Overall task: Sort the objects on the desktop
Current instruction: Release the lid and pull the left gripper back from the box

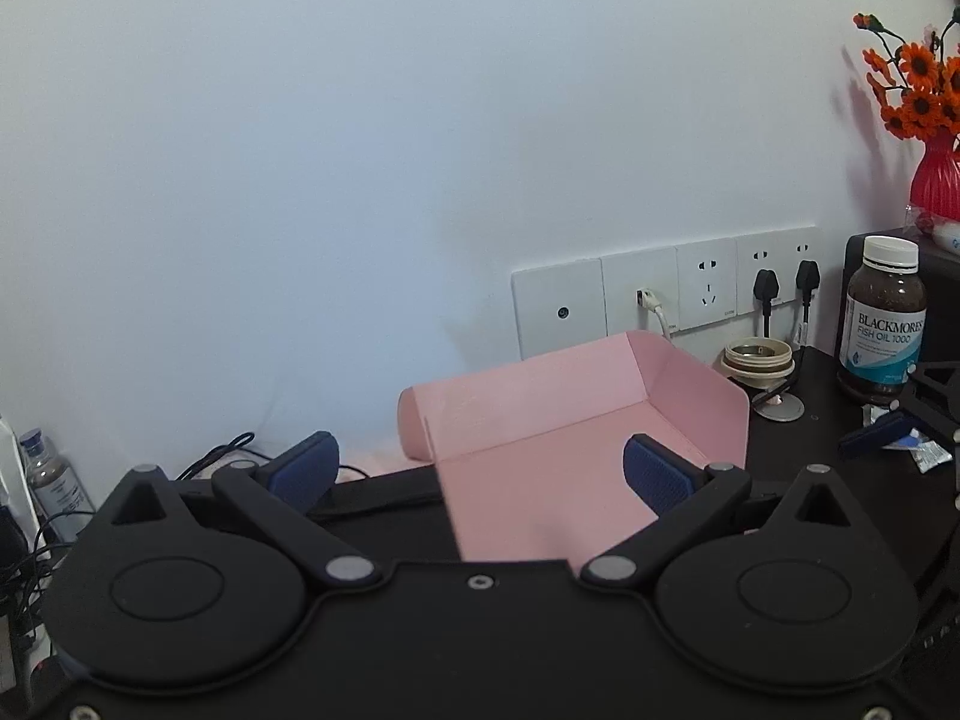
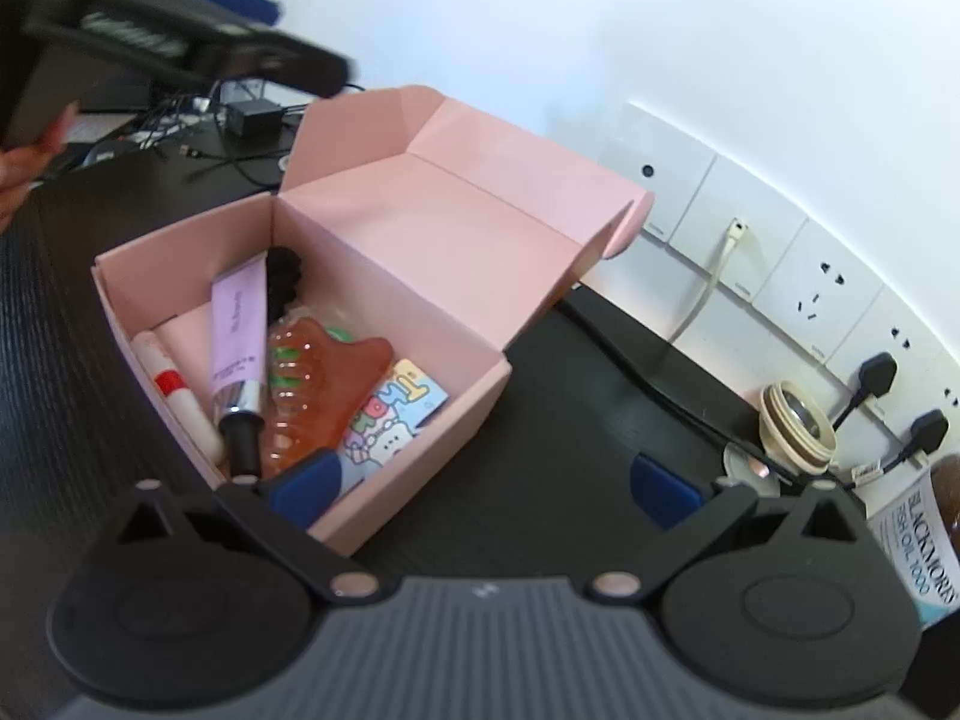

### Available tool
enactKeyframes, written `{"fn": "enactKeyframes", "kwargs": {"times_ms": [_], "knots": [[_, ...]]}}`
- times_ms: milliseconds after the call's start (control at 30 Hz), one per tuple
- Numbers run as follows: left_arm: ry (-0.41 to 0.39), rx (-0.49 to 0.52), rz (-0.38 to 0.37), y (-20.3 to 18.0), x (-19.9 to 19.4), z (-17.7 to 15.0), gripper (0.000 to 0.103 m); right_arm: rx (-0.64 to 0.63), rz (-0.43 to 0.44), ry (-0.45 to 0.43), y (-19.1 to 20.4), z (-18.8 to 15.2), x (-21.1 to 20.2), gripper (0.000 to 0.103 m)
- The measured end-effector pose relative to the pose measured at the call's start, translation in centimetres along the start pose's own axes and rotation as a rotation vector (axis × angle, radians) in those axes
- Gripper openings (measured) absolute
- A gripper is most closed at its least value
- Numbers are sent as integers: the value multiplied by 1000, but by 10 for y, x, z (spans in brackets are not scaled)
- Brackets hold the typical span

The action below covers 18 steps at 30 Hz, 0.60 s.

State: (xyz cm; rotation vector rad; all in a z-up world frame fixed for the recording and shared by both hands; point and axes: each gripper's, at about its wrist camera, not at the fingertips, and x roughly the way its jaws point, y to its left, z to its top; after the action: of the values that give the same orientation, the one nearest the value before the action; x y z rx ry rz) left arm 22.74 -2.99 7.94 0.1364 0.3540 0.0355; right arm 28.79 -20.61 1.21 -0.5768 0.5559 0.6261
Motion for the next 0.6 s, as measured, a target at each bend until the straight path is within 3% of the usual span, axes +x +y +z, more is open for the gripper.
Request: {"fn": "enactKeyframes", "kwargs": {"times_ms": [333,600], "knots": [[19,-47,-36,-5,-42,-30,103,87,-58,-14,6,-6,-4,102],[1,-87,-82,-20,-73,-51,103,142,-175,-118,26,-22,-26,102]]}}
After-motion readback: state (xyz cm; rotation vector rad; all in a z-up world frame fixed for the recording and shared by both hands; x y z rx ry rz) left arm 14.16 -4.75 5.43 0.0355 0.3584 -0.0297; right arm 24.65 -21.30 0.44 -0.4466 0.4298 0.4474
